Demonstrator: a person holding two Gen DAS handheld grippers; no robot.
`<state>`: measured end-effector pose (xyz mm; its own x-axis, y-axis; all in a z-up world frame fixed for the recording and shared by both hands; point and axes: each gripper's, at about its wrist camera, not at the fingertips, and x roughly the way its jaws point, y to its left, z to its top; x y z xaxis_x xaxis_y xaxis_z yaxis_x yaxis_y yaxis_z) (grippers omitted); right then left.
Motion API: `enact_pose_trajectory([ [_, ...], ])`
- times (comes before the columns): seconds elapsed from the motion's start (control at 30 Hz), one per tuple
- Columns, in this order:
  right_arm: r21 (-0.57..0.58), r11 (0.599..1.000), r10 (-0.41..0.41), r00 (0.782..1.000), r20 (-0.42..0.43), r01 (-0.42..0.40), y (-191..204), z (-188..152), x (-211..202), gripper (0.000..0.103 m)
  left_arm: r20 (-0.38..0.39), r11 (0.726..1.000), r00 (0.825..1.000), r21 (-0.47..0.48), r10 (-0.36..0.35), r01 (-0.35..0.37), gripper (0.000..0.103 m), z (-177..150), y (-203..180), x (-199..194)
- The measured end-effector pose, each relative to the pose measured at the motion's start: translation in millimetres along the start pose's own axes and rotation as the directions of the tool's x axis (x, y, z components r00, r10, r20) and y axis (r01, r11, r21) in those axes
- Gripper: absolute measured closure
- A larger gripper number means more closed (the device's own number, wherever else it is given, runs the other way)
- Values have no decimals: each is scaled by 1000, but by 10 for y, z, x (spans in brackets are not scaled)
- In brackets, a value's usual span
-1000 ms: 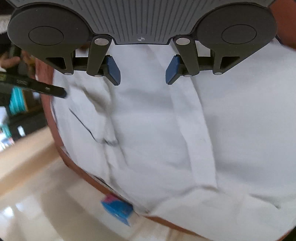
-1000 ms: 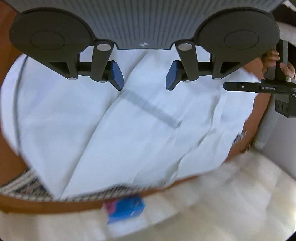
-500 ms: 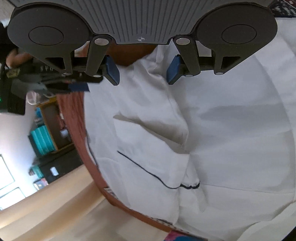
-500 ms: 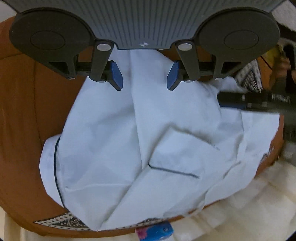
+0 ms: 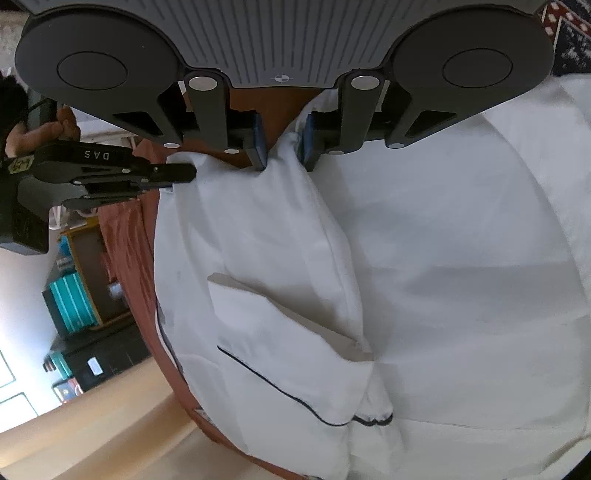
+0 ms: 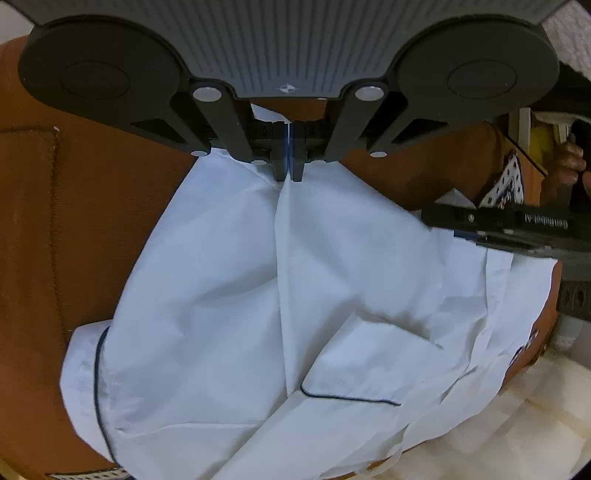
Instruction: Fold clothes
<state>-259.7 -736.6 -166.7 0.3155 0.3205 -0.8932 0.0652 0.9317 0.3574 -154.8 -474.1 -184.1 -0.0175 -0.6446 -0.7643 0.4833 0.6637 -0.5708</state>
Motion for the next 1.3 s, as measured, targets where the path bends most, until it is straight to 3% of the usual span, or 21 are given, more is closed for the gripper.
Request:
enact_pose_trajectory([
  [0.1, -8, 1000, 24, 1000, -19, -24, -53, 28, -83, 95, 94, 996, 994, -67, 58, -52, 44, -46, 109, -291],
  [0.2, -18, 998, 58, 997, 47, -57, -20, 99, -311, 83, 182, 986, 976, -138, 121, -97, 36, -92, 219, -582],
  [0.3, -95, 991, 110, 984, 137, -97, 164, 293, -487, 70, 264, 968, 946, -212, 188, -134, 33, -139, 328, -873],
  [0.37, -158, 980, 150, 975, 165, -123, 368, 453, -503, 70, 309, 944, 915, -281, 257, -171, 33, -204, 496, -1122],
  [0.47, -272, 944, 234, 958, 166, -184, 805, 703, -419, 69, 354, 884, 851, -406, 388, -233, 33, -345, 865, -1563],
  [0.6, -419, 881, 296, 947, 126, -220, 1454, 1078, -158, 66, 383, 843, 796, -464, 468, -273, 31, -459, 1290, -1979],
  [0.77, -560, 803, 313, 944, 107, -203, 2617, 1605, 324, 64, 428, 847, 766, -456, 479, -275, 30, -340, 1946, -2406],
  [0.87, -650, 744, 285, 953, 101, -153, 3421, 1918, 743, 63, 450, 872, 763, -385, 463, -302, 30, -71, 2359, -2527],
  [0.97, -683, 724, 213, 973, 94, -92, 4058, 2192, 1188, 63, 439, 889, 781, -327, 444, -322, 30, 176, 2718, -2643],
  [1.2, -723, 690, 90, 995, 53, -24, 5021, 2621, 1917, 63, 388, 922, 848, -286, 361, -261, 31, 478, 3362, -2673],
  [1.3, -694, 720, 63, 997, 52, -9, 5289, 2844, 2204, 63, 370, 926, 863, -284, 344, -248, 30, 515, 3519, -2613],
])
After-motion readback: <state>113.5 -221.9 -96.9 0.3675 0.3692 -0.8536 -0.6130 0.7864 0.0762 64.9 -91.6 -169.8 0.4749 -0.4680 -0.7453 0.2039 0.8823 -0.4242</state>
